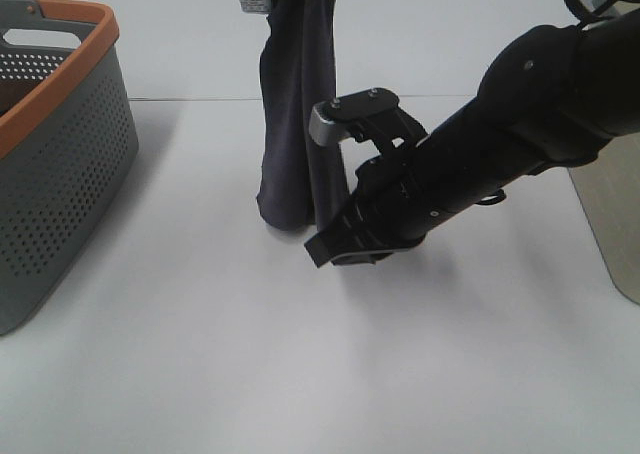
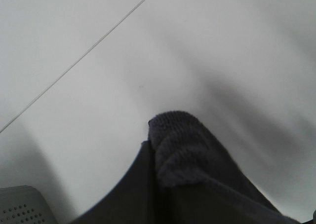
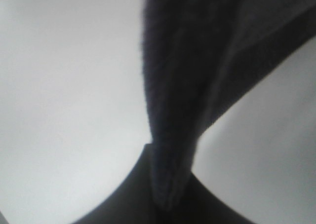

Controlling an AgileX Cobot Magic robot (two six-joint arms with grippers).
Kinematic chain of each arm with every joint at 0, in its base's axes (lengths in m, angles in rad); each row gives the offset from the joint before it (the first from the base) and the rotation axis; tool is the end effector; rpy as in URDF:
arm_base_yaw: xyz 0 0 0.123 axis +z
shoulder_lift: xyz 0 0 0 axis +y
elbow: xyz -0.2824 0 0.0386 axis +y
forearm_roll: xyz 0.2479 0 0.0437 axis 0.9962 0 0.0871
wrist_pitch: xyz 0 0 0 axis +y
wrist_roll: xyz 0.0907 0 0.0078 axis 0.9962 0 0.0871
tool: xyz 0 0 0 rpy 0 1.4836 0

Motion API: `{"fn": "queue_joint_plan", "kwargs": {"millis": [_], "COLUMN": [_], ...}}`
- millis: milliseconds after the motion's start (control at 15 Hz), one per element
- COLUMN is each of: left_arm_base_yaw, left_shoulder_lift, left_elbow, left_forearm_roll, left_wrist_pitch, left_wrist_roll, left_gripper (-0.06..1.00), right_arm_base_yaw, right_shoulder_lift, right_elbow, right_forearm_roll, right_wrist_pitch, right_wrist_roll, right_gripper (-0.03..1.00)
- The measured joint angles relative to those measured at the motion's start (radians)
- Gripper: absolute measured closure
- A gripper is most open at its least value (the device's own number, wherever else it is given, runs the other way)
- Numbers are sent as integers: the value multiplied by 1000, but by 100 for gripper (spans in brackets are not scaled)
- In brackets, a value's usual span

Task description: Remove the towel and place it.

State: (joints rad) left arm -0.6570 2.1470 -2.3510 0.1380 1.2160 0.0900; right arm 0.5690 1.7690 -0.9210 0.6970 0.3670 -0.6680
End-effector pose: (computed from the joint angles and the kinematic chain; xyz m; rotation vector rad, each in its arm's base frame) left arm 0.3830 -0.2806 0.3598 0.9112 2.3092 -0.0588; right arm 0.2704 0.1979 0.1585 -0.8323 2.5275 0.4965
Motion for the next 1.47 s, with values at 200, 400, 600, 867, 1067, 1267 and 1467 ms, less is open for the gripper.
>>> {"fn": "queue_joint_plan", "kwargs": {"millis": [200, 400, 600, 867, 1067, 1267, 1467], "left_arm_base_yaw": [-1, -3, -1, 0, 22, 75, 127], "left_shoulder_lift": [3, 5, 5, 5, 5, 23, 45], "left_elbow": [0, 0, 0, 0, 0, 0, 0], "left_forearm_roll": [-16, -12, -8, 23, 42, 58, 93], "left_wrist_pitch": [22, 17, 17, -103, -175, -292, -331], "left_wrist_roll": [20, 26, 26, 27, 26, -20, -149], "left_gripper": [94, 94, 94, 94, 94, 94, 94], "right_arm_base_yaw": [0, 0, 0, 0, 0, -5, -71], "right_shoulder_lift": [-6, -77, -147, -166, -166, -149, -117], "right_elbow": [-36, -68, -121, -185, -207, -276, -418], "right_forearm_roll": [-535, -842, -982, -1258, -1484, -1733, -1788], "right_wrist_pitch": [166, 256, 246, 198, 164, 147, 118], "right_wrist_roll": [512, 789, 864, 1027, 1145, 1267, 1303], "right_gripper": [97, 97, 97, 97, 97, 97, 97]}}
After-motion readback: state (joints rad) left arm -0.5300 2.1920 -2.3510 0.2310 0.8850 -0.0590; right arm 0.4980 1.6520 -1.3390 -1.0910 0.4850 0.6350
